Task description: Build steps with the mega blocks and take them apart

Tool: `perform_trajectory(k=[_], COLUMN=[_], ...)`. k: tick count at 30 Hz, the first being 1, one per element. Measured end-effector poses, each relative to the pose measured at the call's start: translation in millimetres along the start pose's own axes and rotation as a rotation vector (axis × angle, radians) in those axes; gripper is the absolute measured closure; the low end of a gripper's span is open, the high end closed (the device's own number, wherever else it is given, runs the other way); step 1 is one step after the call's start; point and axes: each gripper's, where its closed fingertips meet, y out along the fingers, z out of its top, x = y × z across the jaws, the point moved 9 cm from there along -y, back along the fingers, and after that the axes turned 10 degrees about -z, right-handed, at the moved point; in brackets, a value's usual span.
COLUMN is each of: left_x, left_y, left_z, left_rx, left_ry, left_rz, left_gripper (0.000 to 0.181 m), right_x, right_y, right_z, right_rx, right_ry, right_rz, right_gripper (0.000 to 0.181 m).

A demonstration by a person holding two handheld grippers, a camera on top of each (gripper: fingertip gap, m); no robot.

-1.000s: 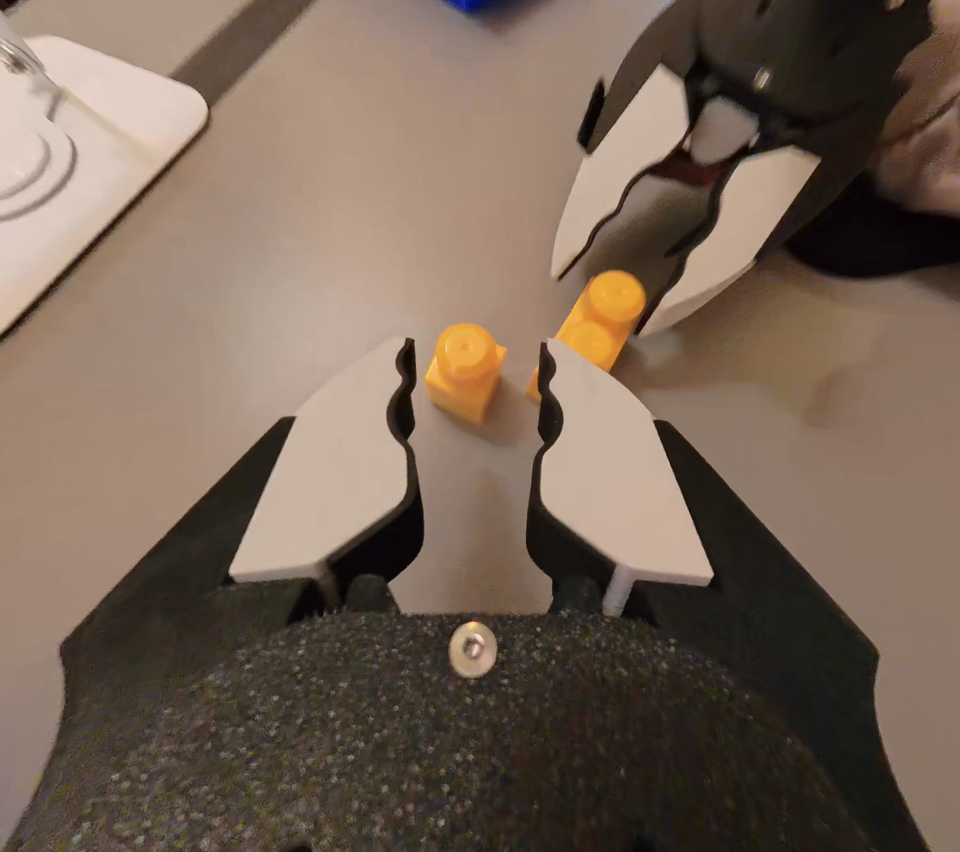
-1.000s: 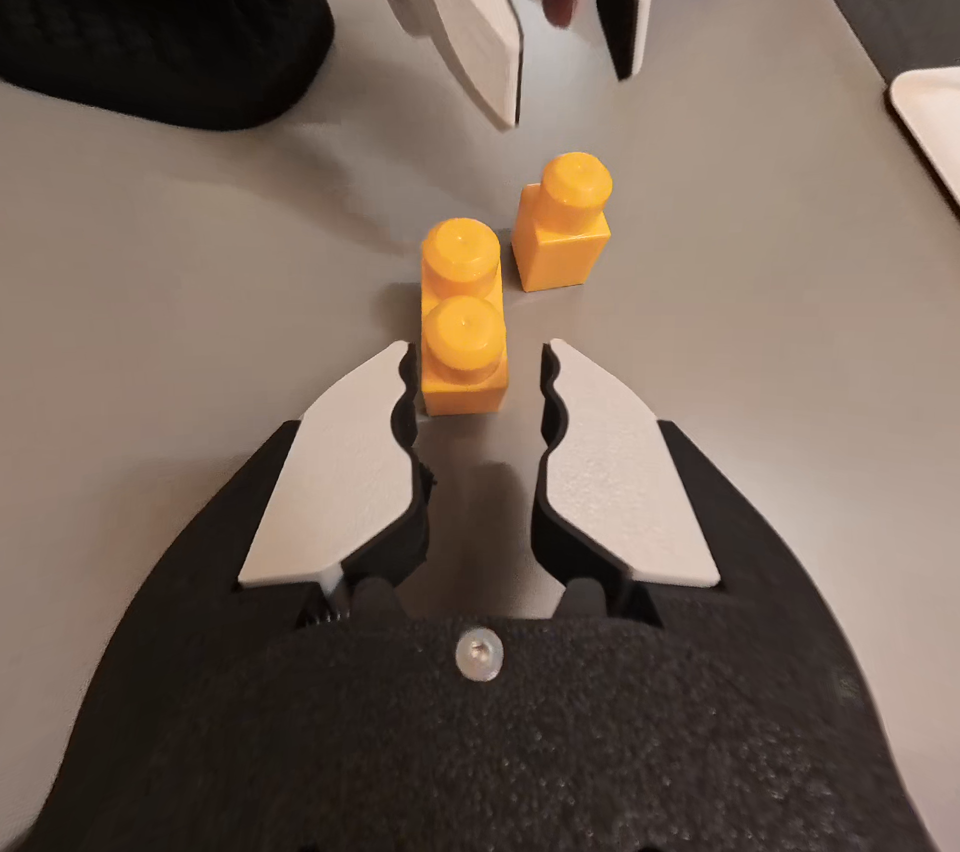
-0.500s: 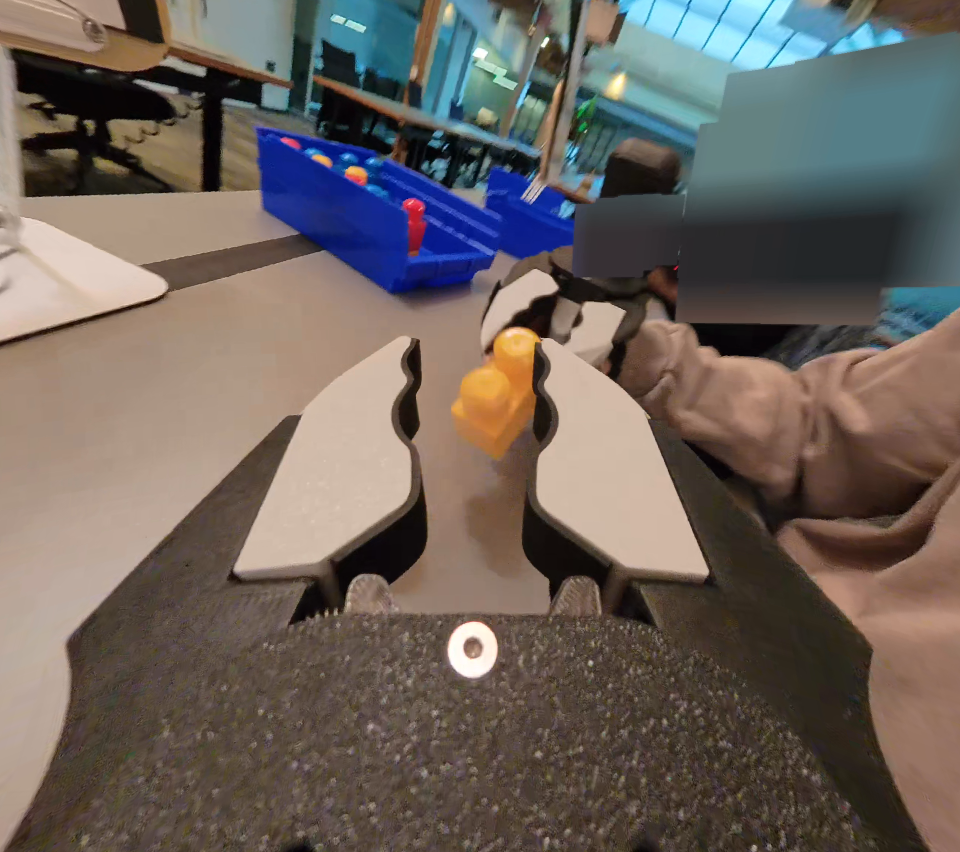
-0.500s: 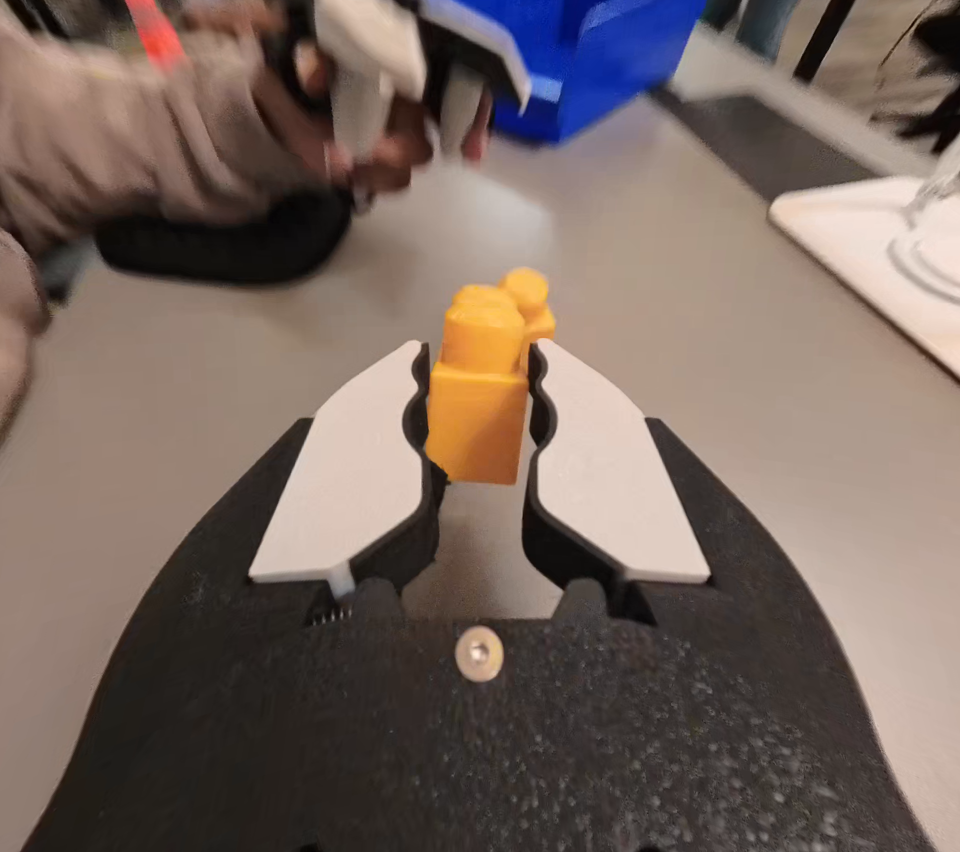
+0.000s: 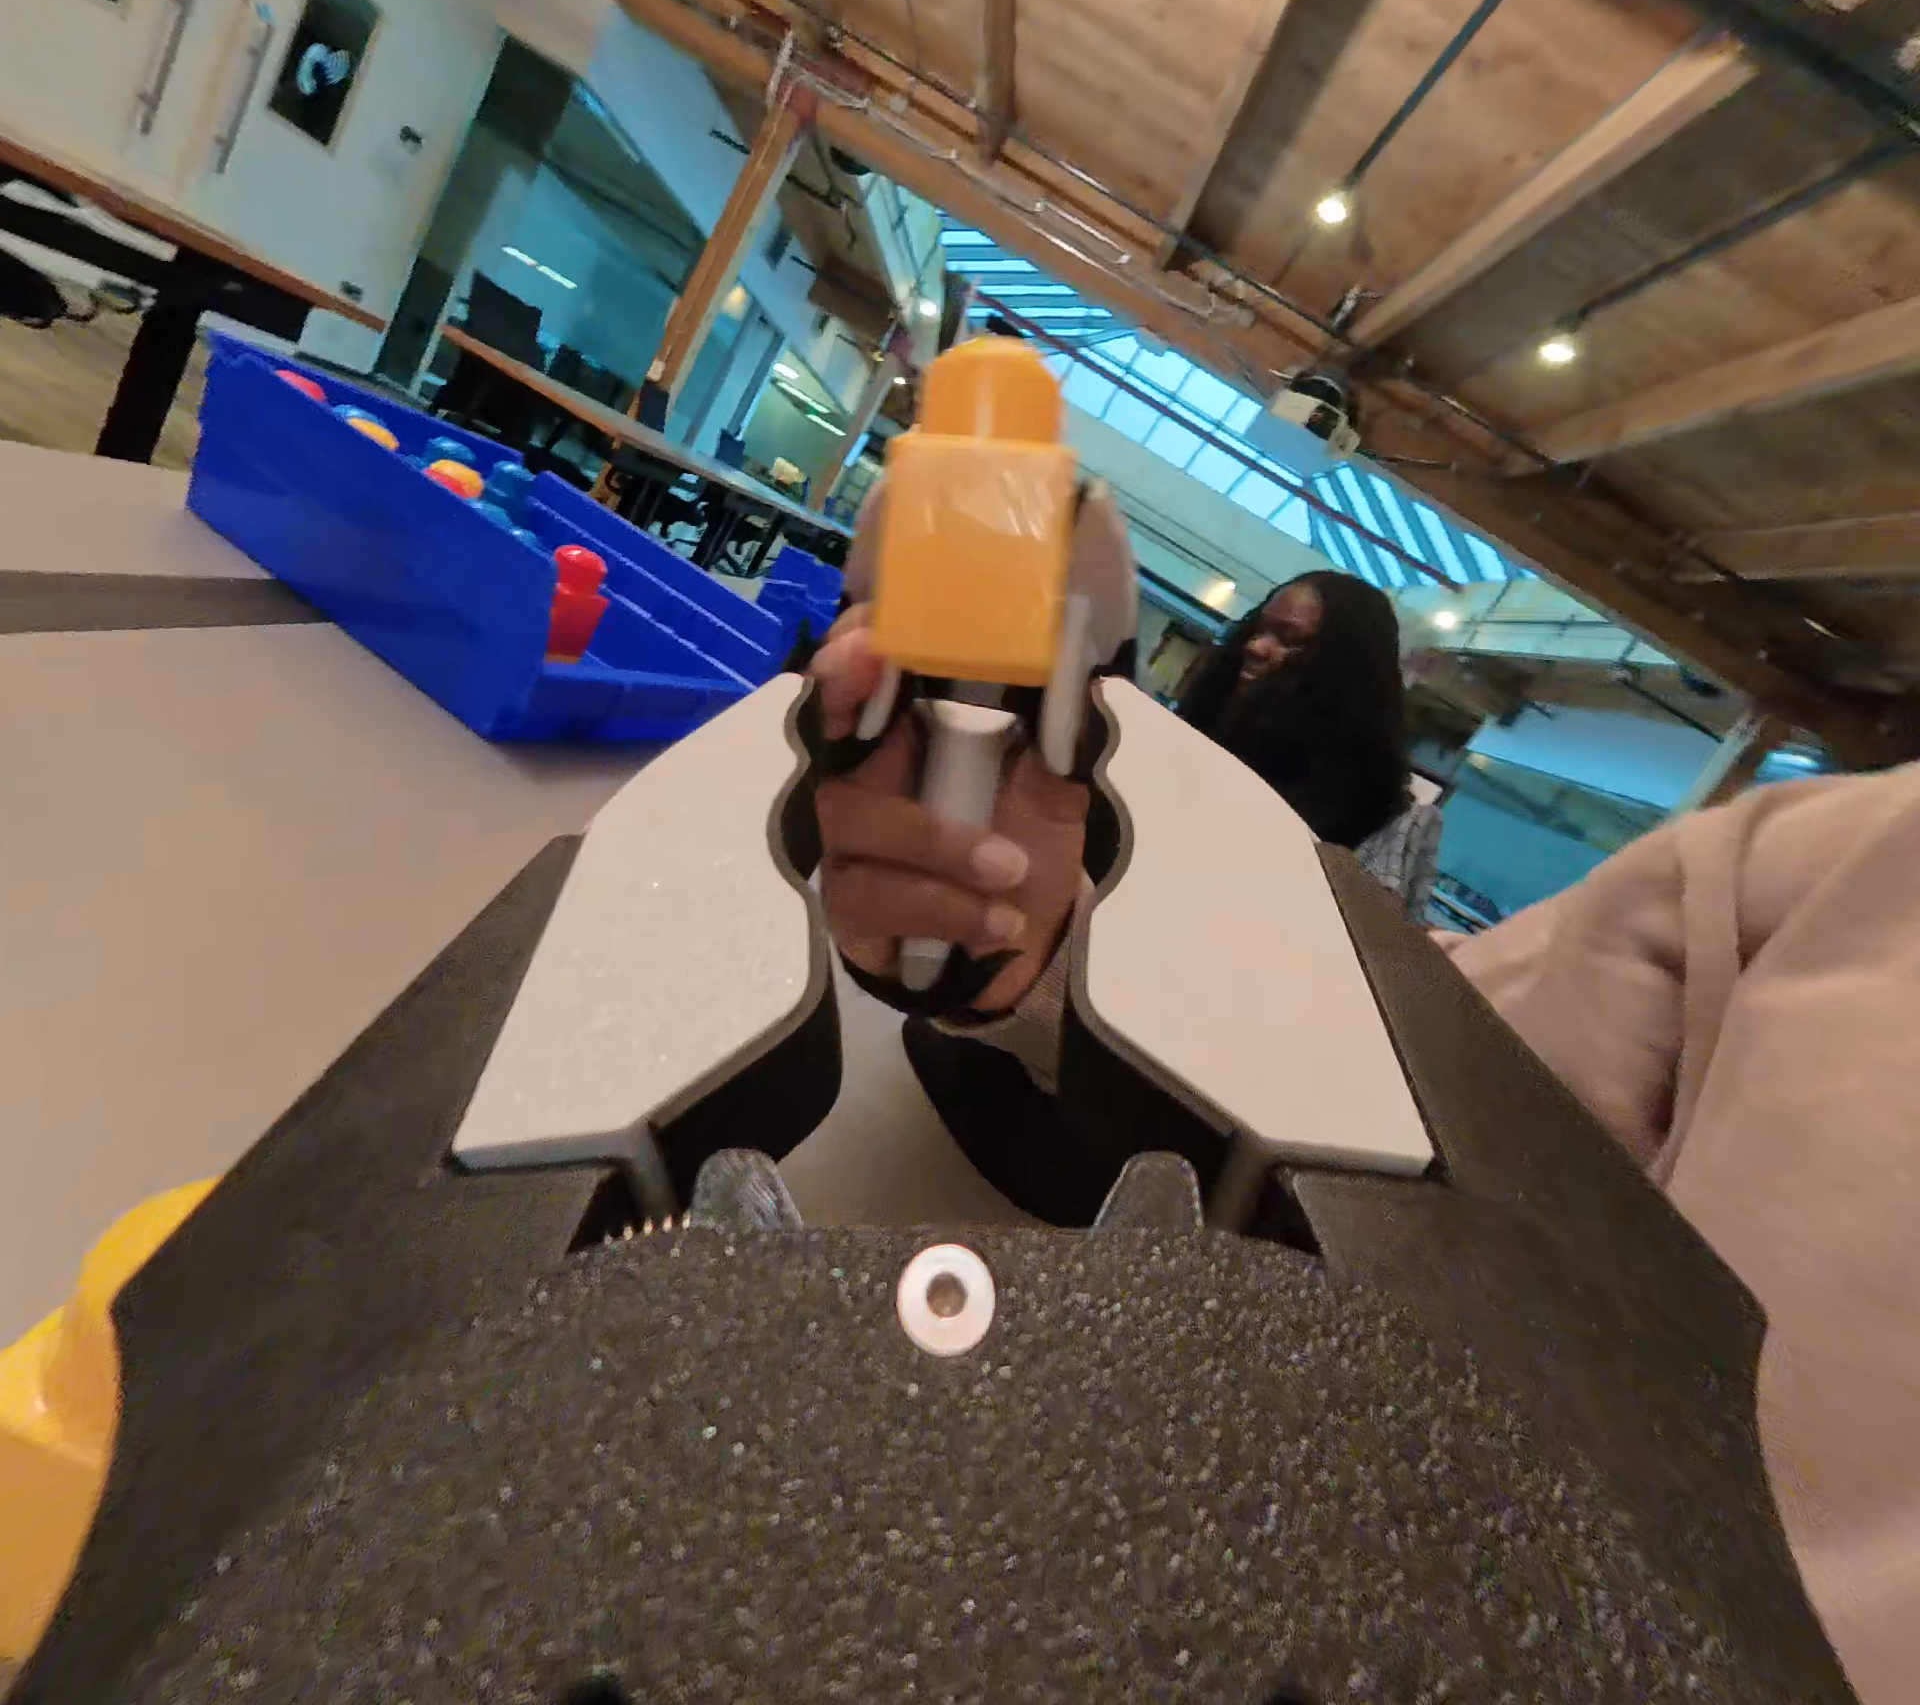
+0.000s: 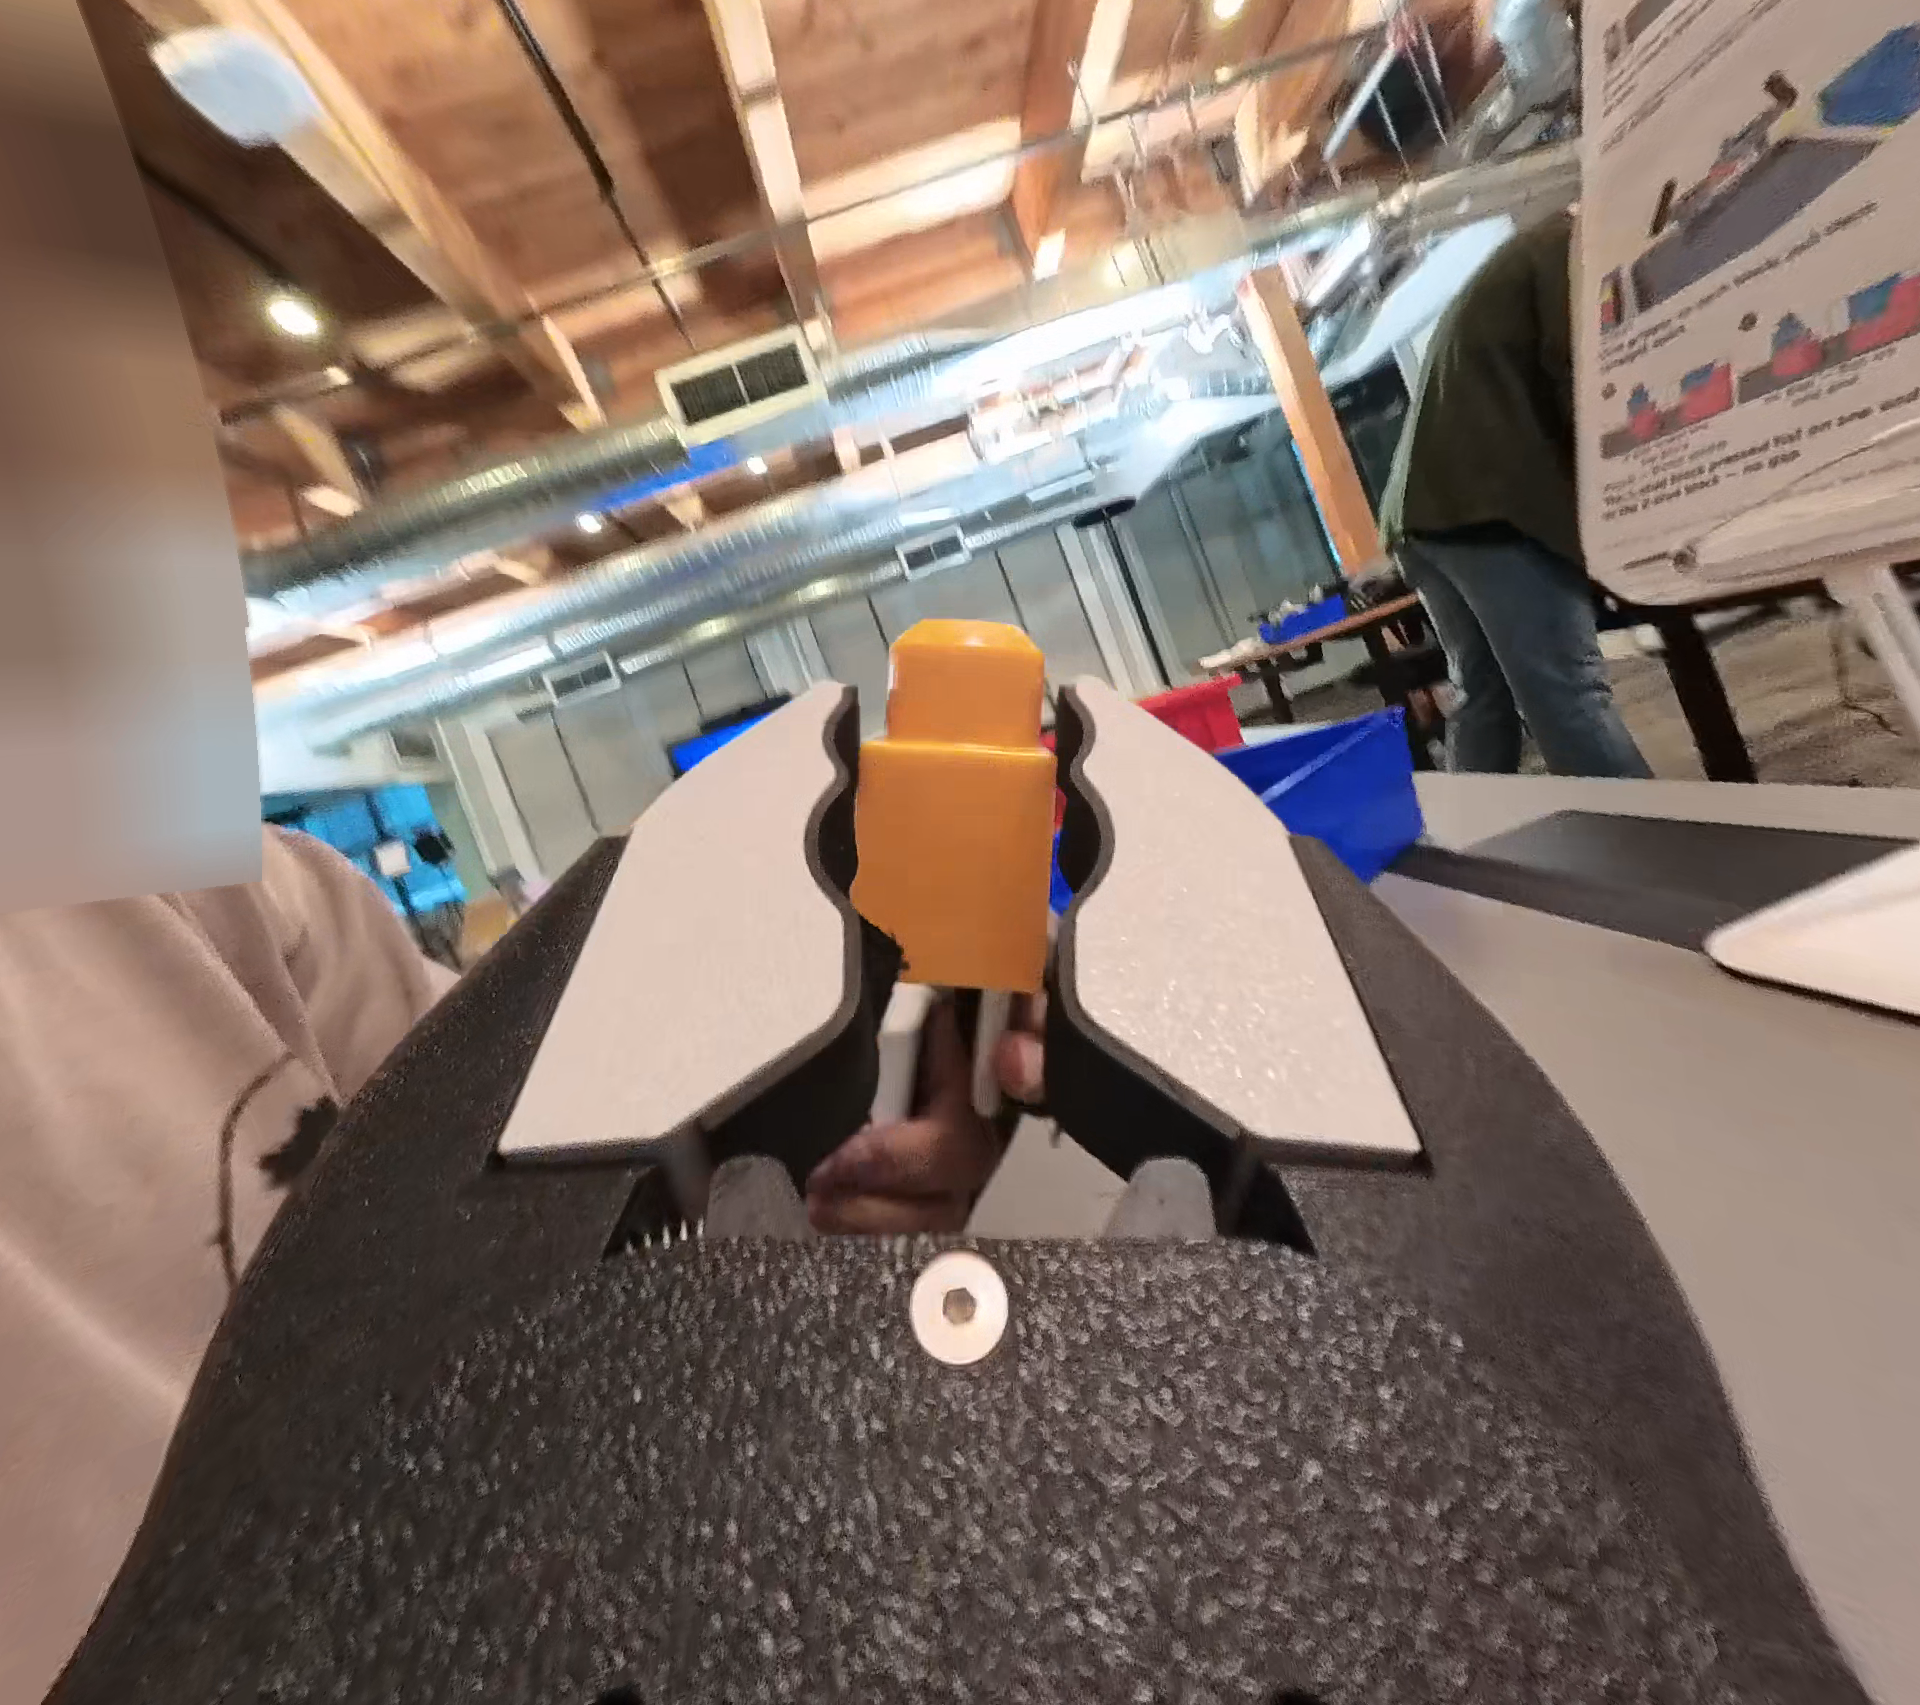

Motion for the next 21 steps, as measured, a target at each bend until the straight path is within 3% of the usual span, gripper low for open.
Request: perform_trajectory(k=[3,9,13,21], left_x=[-4.8,5.2,6.0,9.3], left_y=[5.9,19.7,18.5,3.9], left_z=[-2.8,1.3,7.0,18.9], left_rx=[0.026,0.106,0.130,0.038], left_ry=[-0.034,0.003,0.044,0.136], left_rz=[0.017,-0.047,-0.027,-0.050], left_gripper=[0.131,0.133,0.143,0.144], right_x=[-2.7,-9.0,-13.2,-16.5], right_y=[-1.1,6.5,8.2,12.5], right_z=[2.5,-8.2,-14.3,-28.1], right_rx=[0.082,0.044,0.001,-0.142], right_ry=[0.084,0.027,-0.008,-0.079], right_rz=[0.046,0.011,0.026,0.041], right_gripper=[0.146,0.146,0.146,0.146])
